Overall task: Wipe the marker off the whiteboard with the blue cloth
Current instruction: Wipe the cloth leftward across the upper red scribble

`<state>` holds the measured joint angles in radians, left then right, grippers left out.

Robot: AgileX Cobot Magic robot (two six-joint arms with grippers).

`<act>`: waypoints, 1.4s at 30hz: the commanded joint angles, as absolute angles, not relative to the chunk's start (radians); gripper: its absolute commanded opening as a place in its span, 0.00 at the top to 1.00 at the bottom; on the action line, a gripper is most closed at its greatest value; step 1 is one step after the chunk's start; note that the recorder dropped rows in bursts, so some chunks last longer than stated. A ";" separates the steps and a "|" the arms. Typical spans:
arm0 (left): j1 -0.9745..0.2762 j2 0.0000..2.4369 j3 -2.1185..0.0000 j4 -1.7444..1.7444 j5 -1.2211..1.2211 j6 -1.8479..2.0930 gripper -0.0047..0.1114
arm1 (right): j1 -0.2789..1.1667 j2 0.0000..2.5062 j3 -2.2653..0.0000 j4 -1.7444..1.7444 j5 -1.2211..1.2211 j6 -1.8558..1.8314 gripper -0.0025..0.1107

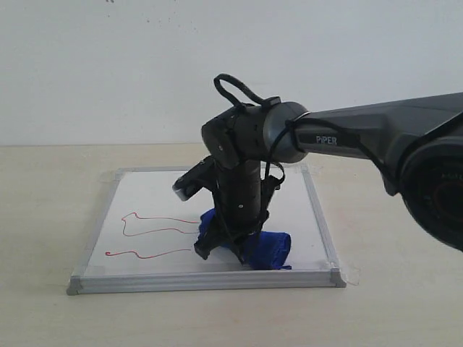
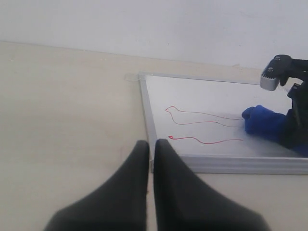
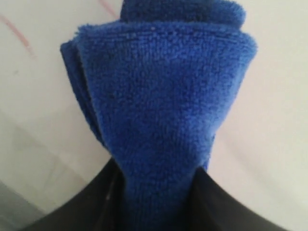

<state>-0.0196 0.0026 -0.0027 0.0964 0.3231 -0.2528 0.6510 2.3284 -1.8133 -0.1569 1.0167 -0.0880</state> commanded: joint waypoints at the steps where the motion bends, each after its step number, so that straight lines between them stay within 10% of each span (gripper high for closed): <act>1: -0.022 0.000 0.000 0.097 0.314 -0.263 0.93 | 0.549 2.384 -1.791 -0.387 0.977 0.093 0.98; 15: -0.022 0.000 0.000 0.097 0.314 -0.263 0.93 | 0.712 2.362 -1.791 0.083 0.974 -0.252 0.98; 27: -0.022 0.000 0.000 0.097 0.314 -0.263 0.93 | 0.596 2.401 -1.804 -0.380 0.738 0.158 0.98; 42: -0.022 0.000 0.000 0.097 0.314 -0.263 0.93 | 0.717 2.406 -1.820 -0.077 0.605 -0.065 0.98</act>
